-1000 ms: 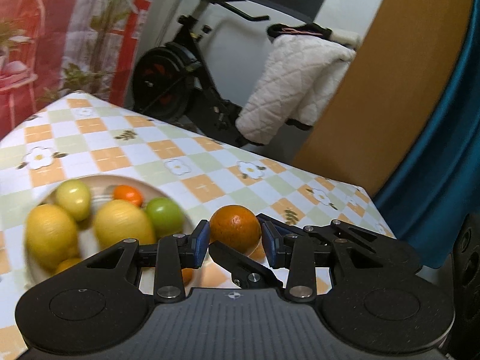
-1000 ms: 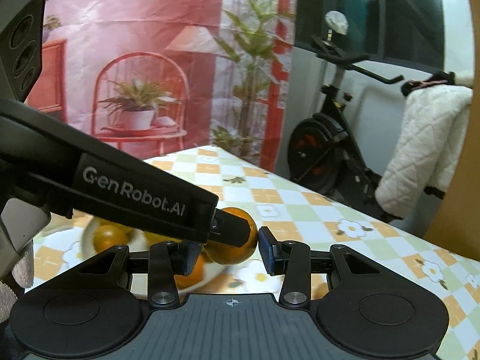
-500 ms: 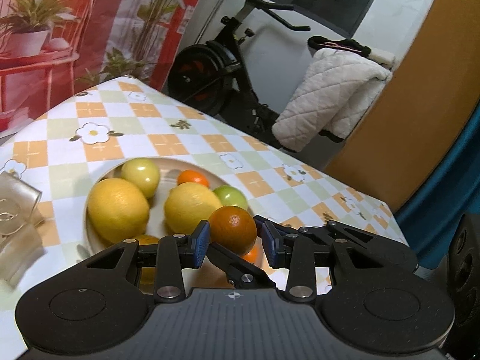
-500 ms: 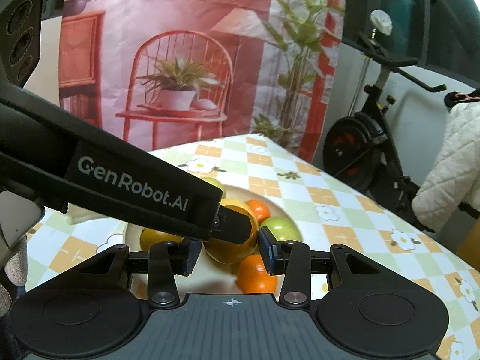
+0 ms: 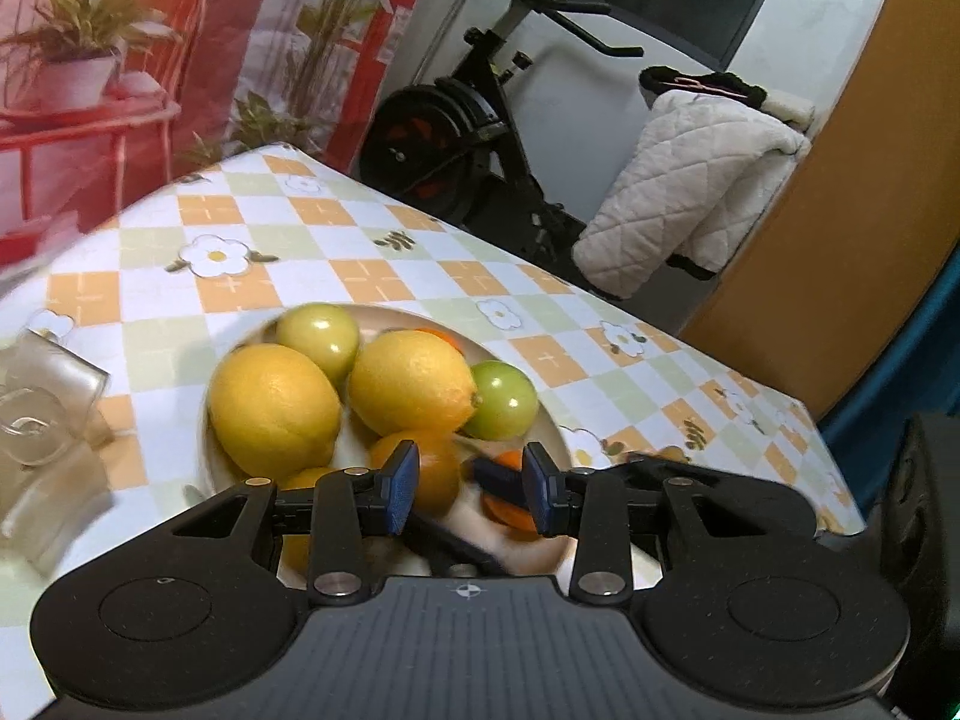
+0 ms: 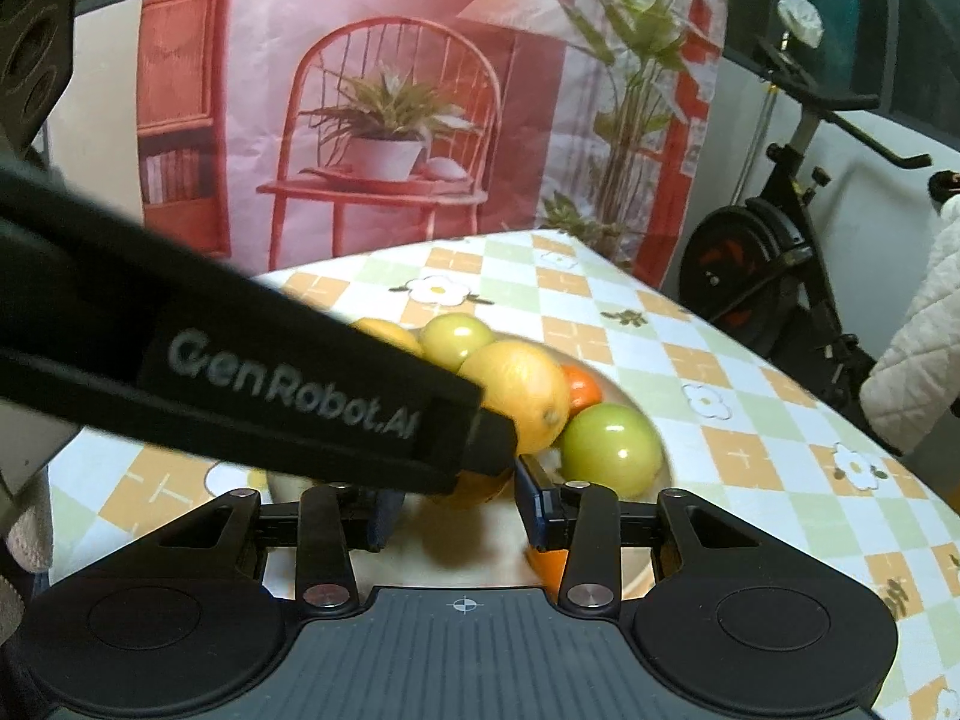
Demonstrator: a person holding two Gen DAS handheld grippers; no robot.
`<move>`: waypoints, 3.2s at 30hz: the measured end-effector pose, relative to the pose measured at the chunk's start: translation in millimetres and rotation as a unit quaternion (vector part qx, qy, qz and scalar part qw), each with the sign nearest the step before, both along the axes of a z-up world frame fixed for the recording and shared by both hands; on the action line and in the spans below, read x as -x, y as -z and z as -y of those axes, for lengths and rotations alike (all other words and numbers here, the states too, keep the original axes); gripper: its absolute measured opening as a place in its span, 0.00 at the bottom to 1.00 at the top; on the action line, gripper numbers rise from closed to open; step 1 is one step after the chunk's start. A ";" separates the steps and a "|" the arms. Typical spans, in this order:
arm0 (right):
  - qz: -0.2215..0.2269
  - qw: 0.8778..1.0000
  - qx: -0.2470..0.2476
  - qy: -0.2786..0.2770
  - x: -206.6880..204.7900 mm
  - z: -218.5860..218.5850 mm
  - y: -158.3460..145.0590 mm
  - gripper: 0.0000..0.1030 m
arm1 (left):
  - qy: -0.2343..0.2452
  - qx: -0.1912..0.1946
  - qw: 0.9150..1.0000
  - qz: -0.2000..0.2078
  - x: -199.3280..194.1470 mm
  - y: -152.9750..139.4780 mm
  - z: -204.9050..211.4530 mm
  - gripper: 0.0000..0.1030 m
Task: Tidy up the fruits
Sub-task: 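Carry the dark orange into the plate and open the left gripper, then move the open left tool back to the small brown fruits on the table, then close the left gripper around a small brown kiwi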
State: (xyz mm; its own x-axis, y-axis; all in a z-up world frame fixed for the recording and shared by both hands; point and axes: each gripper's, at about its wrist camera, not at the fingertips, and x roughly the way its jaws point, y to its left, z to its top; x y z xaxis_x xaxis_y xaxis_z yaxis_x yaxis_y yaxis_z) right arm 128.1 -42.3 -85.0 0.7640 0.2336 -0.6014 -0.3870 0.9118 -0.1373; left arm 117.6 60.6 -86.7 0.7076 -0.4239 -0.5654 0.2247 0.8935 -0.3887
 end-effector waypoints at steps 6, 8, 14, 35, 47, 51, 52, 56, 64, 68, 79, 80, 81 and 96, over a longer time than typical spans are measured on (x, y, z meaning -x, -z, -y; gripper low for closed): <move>0.002 1.000 0.013 -0.016 -6.1 -9.7 3.8 0.28 | -0.007 -0.004 1.000 0.005 -2.9 1.1 0.6 0.36; 0.000 1.000 0.012 -0.018 -8.1 -8.9 4.0 0.28 | -0.008 -0.006 1.000 0.006 -2.9 0.8 2.2 0.36; -0.008 1.000 0.015 -0.017 -9.5 -5.8 2.6 0.28 | -0.007 -0.001 1.000 -0.001 -7.8 -0.3 4.1 0.37; 0.086 0.988 -0.014 0.127 37.7 170.1 -76.8 0.29 | 0.009 -0.050 0.994 0.100 -17.5 -81.1 68.2 0.39; 0.079 0.981 -0.050 0.167 44.0 243.8 -65.5 0.29 | 0.025 -0.085 0.993 0.079 -33.3 -65.0 106.7 0.39; 0.053 0.982 -0.071 0.168 38.8 252.1 -40.7 0.29 | 0.038 -0.091 0.994 0.053 -37.9 -42.4 118.3 0.39; 0.047 0.982 -0.073 0.168 37.3 252.9 -35.7 0.29 | 0.043 -0.093 0.994 0.049 -39.2 -37.7 121.3 0.39; 0.025 0.983 -0.082 0.163 28.6 253.9 -14.8 0.29 | 0.065 -0.095 0.993 0.033 -43.2 -20.8 131.9 0.39; -0.002 0.986 -0.091 0.140 11.3 241.3 15.3 0.28 | 0.086 -0.089 0.992 -0.015 -51.6 16.4 137.1 0.39; -0.005 0.986 -0.101 0.129 4.3 238.5 19.4 0.28 | 0.090 -0.084 0.992 -0.019 -54.3 19.6 135.5 0.39; -0.008 0.987 -0.120 0.107 -6.0 232.1 19.2 0.29 | 0.095 -0.083 0.992 -0.031 -55.4 25.9 143.5 0.37; -0.010 0.987 -0.123 0.106 -6.9 232.3 19.4 0.29 | 0.094 -0.082 0.992 -0.032 -55.7 25.9 142.8 0.37; -0.011 0.986 -0.126 0.105 -7.9 232.1 19.6 0.29 | 0.093 -0.082 0.992 -0.032 -55.8 25.7 142.1 0.37; -0.034 0.985 -0.138 0.101 -13.9 225.8 28.1 0.21 | 0.085 -0.078 0.993 -0.028 -52.7 19.8 137.9 0.37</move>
